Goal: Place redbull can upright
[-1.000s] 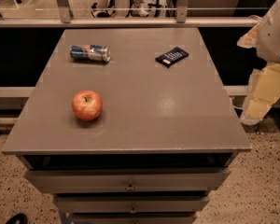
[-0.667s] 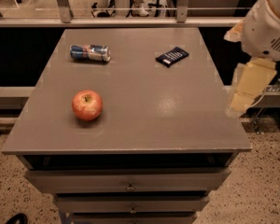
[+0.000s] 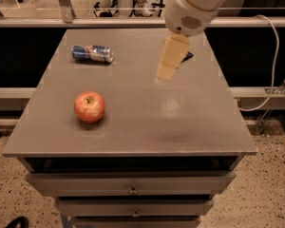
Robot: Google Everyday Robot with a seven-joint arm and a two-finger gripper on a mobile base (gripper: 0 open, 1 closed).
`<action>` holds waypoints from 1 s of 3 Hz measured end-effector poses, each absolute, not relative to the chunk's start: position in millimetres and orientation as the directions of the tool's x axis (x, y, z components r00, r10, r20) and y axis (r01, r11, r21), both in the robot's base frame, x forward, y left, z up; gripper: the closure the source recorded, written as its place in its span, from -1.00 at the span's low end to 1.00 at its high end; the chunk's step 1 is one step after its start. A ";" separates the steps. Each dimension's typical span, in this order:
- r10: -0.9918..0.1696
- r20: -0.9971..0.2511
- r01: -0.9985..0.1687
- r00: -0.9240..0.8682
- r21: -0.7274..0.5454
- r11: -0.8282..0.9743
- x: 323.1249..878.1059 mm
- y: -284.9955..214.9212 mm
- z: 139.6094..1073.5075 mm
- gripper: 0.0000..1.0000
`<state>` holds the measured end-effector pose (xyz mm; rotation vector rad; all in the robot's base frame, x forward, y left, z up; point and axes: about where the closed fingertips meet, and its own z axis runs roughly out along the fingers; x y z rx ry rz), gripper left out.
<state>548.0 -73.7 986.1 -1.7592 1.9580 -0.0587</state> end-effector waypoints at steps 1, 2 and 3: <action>-0.922 -0.386 -0.927 0.033 -0.358 0.116 592.8 19.7 979.9 -1.00; -0.923 -0.385 -0.926 0.031 -0.358 0.118 592.1 17.0 980.0 -1.00; -0.917 -0.397 -0.925 0.034 -0.359 0.121 595.3 21.2 977.9 -1.00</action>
Offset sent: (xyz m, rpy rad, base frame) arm 0.0368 0.0663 -0.0040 0.0413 -0.0133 0.0487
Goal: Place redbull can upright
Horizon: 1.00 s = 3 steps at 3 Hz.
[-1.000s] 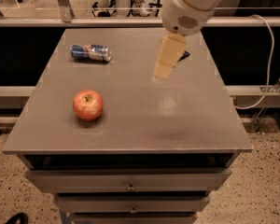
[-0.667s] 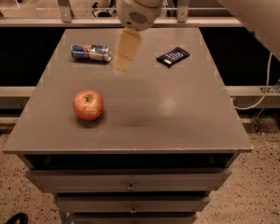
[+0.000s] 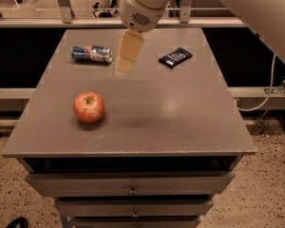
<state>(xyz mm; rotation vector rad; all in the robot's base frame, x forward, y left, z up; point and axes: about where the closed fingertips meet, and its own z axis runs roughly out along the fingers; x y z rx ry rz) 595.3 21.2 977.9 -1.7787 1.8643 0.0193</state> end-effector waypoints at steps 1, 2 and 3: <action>-0.897 -0.441 -0.923 0.043 -0.360 0.133 616.3 43.8 967.8 -1.00; -0.858 -0.512 -0.927 0.036 -0.337 0.162 651.1 79.6 948.7 -1.00; -0.808 -0.590 -0.942 0.005 -0.273 0.194 687.6 123.4 923.7 -1.00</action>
Offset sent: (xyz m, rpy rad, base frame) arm 0.1075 0.1055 -0.0579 0.2454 0.0308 -0.0057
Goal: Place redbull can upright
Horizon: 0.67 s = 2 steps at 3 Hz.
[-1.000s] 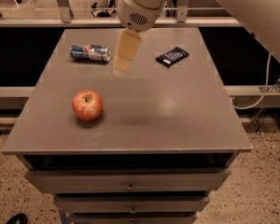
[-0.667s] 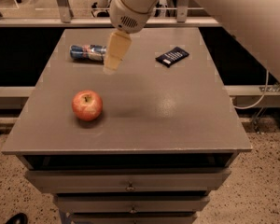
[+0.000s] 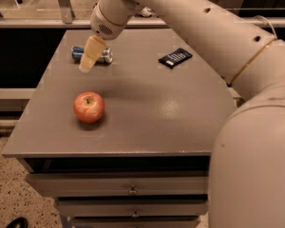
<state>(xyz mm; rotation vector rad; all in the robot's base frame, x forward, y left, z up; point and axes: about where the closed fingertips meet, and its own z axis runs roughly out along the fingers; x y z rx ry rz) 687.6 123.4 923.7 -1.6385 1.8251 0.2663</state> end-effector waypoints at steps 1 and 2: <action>-0.782 -0.623 -0.953 -0.023 -0.223 0.205 709.0 153.7 908.1 -1.00; -0.791 -0.610 -0.958 -0.046 -0.199 0.209 732.1 175.5 890.0 -1.00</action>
Offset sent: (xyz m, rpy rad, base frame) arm 0.0791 0.0787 -0.0486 -0.0009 0.0967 -0.0251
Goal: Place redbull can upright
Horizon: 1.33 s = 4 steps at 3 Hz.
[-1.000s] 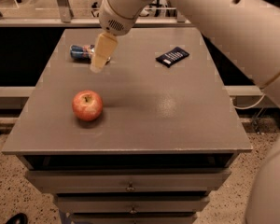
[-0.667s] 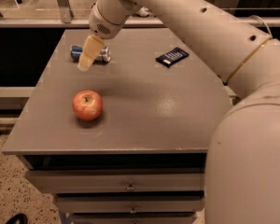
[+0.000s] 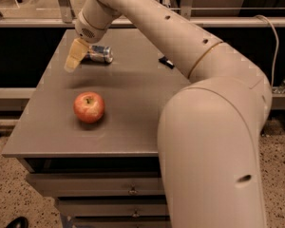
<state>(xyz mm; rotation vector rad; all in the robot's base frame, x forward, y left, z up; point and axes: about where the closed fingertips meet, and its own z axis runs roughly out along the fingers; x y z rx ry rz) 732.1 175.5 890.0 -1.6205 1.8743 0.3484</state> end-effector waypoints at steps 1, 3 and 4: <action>-0.815 -0.575 -0.960 -0.071 -0.184 0.213 751.6 188.0 871.8 -1.00; -0.896 -0.424 -0.958 -0.132 -0.178 0.225 773.7 186.0 844.7 -0.95; -0.913 -0.380 -0.955 -0.149 -0.184 0.233 777.7 179.4 843.5 -0.47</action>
Offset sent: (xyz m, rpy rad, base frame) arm 0.0555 0.0180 -0.0401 -0.2170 0.0689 -0.0568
